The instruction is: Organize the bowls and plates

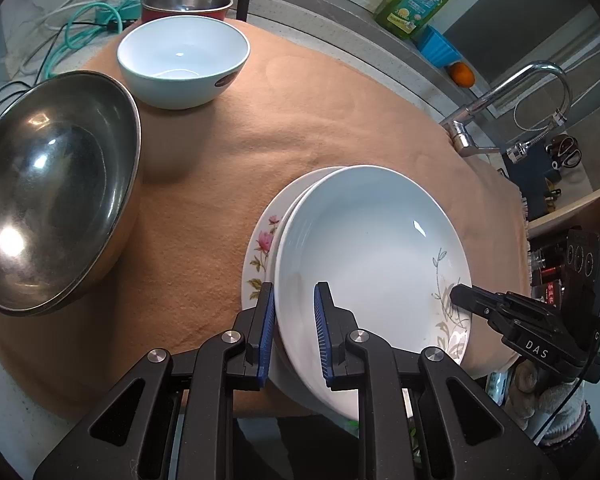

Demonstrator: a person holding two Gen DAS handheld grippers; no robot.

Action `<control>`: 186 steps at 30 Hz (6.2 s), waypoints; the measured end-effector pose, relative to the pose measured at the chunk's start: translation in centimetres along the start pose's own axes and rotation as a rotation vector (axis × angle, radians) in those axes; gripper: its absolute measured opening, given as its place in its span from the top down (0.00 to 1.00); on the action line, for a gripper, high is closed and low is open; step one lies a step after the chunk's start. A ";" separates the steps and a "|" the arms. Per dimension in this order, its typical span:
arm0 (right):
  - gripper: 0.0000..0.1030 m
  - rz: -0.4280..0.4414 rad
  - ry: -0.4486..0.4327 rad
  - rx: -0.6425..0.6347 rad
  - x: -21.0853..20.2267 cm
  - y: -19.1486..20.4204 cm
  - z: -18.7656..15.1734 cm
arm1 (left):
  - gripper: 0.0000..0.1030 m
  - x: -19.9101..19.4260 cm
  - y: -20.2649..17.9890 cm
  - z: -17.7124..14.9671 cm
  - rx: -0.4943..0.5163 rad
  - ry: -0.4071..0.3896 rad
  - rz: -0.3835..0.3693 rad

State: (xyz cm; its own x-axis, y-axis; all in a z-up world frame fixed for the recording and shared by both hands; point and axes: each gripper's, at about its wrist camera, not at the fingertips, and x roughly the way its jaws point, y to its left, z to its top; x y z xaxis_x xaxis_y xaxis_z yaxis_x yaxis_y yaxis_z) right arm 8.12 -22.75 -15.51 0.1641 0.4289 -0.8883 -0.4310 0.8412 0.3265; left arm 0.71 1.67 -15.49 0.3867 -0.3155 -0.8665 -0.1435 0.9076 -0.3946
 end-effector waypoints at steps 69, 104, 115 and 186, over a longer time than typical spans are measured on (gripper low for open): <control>0.83 0.010 -0.071 0.075 -2.2 -0.6 1.1 | 0.83 -2.5 1.7 0.5 -0.021 -0.052 -0.010; 0.64 0.221 0.023 -0.227 5.8 19.1 10.0 | 0.76 -10.8 17.2 0.4 -0.402 -0.301 0.148; 0.64 0.211 0.091 -0.190 9.8 19.9 10.9 | 0.76 -9.1 18.3 0.9 -0.397 -0.246 0.117; 0.85 0.019 -0.125 0.139 -7.1 -7.4 7.2 | 0.83 1.3 -9.8 8.8 0.093 -0.112 -0.088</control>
State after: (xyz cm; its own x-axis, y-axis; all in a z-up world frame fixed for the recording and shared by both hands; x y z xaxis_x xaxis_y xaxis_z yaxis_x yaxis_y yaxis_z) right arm 16.50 -29.62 -9.32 0.2698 0.4757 -0.8372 -0.3095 0.8662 0.3924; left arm 10.59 -5.16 -10.05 0.4940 -0.3666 -0.7884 -0.0217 0.9013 -0.4327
